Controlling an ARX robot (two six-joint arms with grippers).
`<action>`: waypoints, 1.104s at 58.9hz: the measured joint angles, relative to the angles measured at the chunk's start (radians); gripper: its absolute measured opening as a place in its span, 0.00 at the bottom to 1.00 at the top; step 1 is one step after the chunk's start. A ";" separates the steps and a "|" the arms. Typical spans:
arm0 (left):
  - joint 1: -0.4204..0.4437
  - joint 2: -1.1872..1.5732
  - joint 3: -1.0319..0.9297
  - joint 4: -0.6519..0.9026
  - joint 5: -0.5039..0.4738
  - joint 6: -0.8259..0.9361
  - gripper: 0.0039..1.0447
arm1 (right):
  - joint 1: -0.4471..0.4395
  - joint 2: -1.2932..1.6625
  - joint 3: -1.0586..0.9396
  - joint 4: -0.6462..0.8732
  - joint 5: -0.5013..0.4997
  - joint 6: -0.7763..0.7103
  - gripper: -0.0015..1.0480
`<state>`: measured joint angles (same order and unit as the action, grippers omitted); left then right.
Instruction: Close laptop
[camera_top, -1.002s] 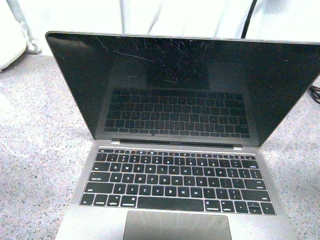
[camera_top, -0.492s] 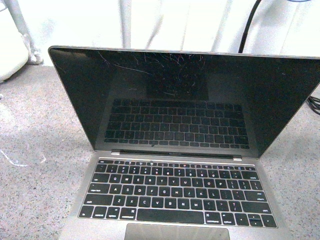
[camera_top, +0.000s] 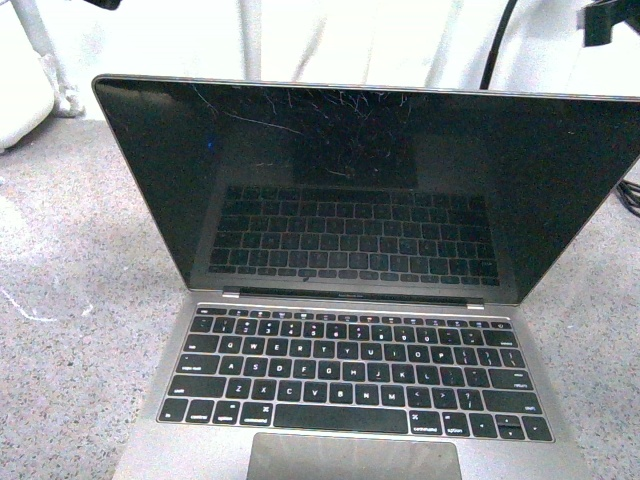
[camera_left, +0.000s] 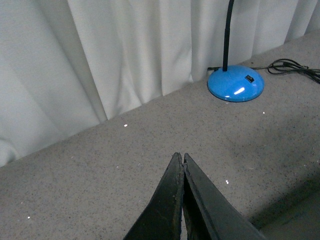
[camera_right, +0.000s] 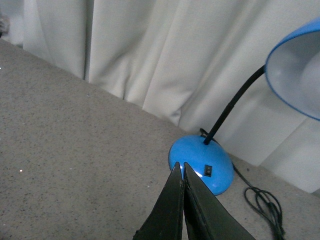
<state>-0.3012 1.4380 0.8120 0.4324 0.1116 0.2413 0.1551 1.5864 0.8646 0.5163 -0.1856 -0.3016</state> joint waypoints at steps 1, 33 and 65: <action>-0.002 0.005 0.000 0.003 0.000 0.002 0.04 | 0.002 0.004 0.000 0.001 0.000 0.003 0.01; -0.068 0.096 -0.068 0.088 -0.002 0.043 0.04 | 0.093 0.104 -0.130 0.208 0.016 0.186 0.01; -0.198 -0.097 -0.457 0.247 0.010 -0.148 0.04 | 0.309 0.068 -0.524 0.632 0.315 0.539 0.01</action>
<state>-0.4995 1.3407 0.3546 0.6792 0.1215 0.0933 0.4644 1.6546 0.3405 1.1484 0.1295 0.2375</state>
